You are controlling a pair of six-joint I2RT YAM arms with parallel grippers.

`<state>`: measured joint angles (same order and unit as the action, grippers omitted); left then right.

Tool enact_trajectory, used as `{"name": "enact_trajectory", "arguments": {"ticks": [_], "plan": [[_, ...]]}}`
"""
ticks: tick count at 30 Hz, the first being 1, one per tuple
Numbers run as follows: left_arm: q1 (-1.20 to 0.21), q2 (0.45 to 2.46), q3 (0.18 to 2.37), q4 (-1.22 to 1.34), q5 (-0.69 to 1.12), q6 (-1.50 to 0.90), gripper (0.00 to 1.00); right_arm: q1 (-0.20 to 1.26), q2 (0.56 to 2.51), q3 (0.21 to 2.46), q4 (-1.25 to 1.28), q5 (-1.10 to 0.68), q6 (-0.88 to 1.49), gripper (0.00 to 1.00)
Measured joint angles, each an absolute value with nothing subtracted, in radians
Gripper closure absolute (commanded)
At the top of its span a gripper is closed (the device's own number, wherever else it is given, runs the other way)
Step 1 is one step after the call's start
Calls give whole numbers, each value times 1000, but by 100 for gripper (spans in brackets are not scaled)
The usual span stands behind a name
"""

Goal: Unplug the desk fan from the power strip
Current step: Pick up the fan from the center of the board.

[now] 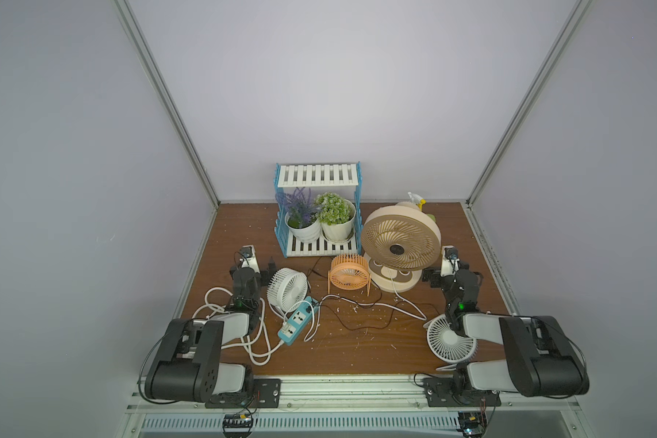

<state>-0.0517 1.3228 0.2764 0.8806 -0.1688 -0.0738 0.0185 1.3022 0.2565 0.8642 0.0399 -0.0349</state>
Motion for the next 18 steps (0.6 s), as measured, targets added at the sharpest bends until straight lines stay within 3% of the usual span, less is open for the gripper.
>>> {"name": "enact_trajectory", "arguments": {"ticks": [12, 18], "plan": [[-52, 1111, 247, 805, -275, -116, 1, 22, 720, 221, 551, 187, 193, 0], [-35, 1008, 327, 534, -433, -180, 1, 22, 380, 213, 202, 308, 371, 0]]}}
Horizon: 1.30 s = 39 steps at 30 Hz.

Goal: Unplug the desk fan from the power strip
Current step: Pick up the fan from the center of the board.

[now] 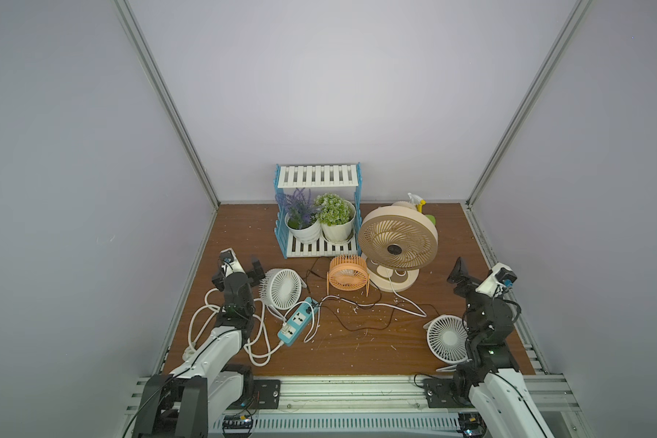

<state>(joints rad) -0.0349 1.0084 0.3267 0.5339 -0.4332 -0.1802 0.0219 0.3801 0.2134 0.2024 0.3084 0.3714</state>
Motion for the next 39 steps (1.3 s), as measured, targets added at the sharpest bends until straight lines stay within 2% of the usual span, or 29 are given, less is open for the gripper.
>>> {"name": "enact_trajectory", "arguments": {"ticks": [4, 9, 17, 22, 29, 34, 39], "plan": [[-22, 977, 476, 313, -485, -215, 1, 22, 274, 285, 12, 310, 405, 0], [-20, 954, 614, 61, -490, -266, 1, 22, 281, 419, -165, 285, 401, 1], [-20, 976, 849, -319, -315, -332, 1, 22, 475, 748, -317, 190, 371, 0], [-20, 1036, 993, -512, -187, -378, 1, 22, 578, 892, -329, 54, 361, 0], [-20, 1003, 1019, -662, -42, -430, 1, 47, 769, 1125, -355, -168, 329, 0], [-20, 955, 1019, -722, 31, -451, 1, 181, 872, 1246, -401, -230, 264, 0], [-20, 949, 1019, -800, 76, -460, 1, 459, 998, 1378, -475, -193, 167, 0]]}}
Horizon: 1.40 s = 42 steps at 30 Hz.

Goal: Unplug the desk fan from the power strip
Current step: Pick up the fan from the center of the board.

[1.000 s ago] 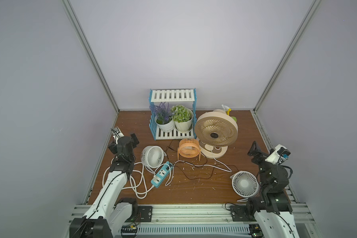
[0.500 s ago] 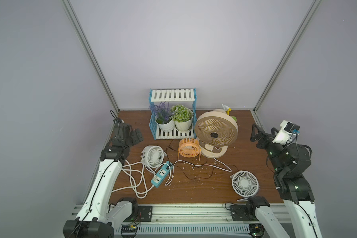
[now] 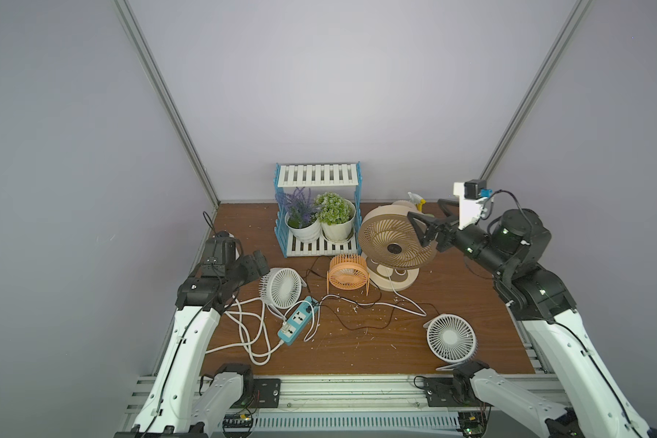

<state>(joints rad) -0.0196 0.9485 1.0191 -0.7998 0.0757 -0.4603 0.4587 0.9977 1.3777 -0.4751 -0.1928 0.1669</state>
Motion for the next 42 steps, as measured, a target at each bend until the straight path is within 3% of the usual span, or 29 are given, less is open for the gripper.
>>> {"name": "enact_trajectory", "arguments": {"ticks": [7, 15, 28, 42], "plan": [[-20, 887, 1021, -931, 178, -501, 1, 810, 1153, 1438, -515, -104, 81, 0], [-20, 773, 947, -987, 244, -562, 1, 995, 1253, 1366, -484, -70, 76, 0], [-20, 1226, 1073, -1004, 269, -356, 1, 1065, 1281, 1271, -374, 3, 140, 0], [-20, 1413, 1103, -981, 278, -147, 1, 1067, 1291, 1258, -344, 21, 165, 0]]}}
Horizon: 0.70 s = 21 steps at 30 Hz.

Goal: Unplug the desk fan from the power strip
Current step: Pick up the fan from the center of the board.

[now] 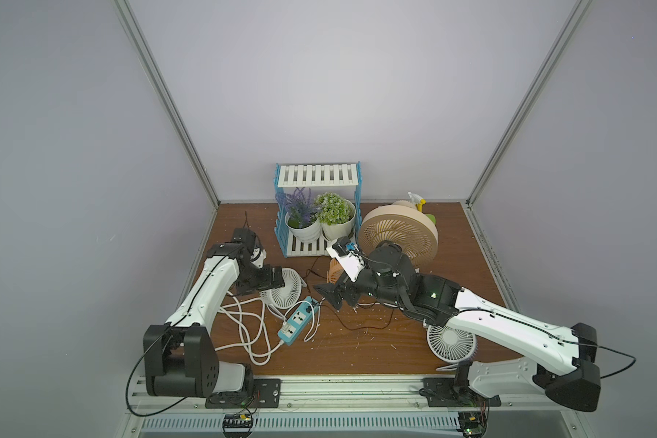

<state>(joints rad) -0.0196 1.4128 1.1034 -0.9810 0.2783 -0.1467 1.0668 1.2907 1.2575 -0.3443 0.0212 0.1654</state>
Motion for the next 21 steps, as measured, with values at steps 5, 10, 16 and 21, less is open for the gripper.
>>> {"name": "enact_trajectory", "arguments": {"ticks": [5, 10, 16, 21], "plan": [[-20, 1436, 1103, -943, 286, -125, 1, 1067, 1321, 1271, -352, 14, 161, 0], [-20, 1457, 1111, -915, 311, -106, 1, 1068, 1322, 1271, -360, 12, 158, 0], [-19, 1477, 1114, -886, 344, -104, 1, 1068, 1316, 1271, -366, 16, 155, 0], [-9, 1488, 1114, -871, 367, -112, 4, 1068, 1307, 1271, -366, 23, 154, 0]]}}
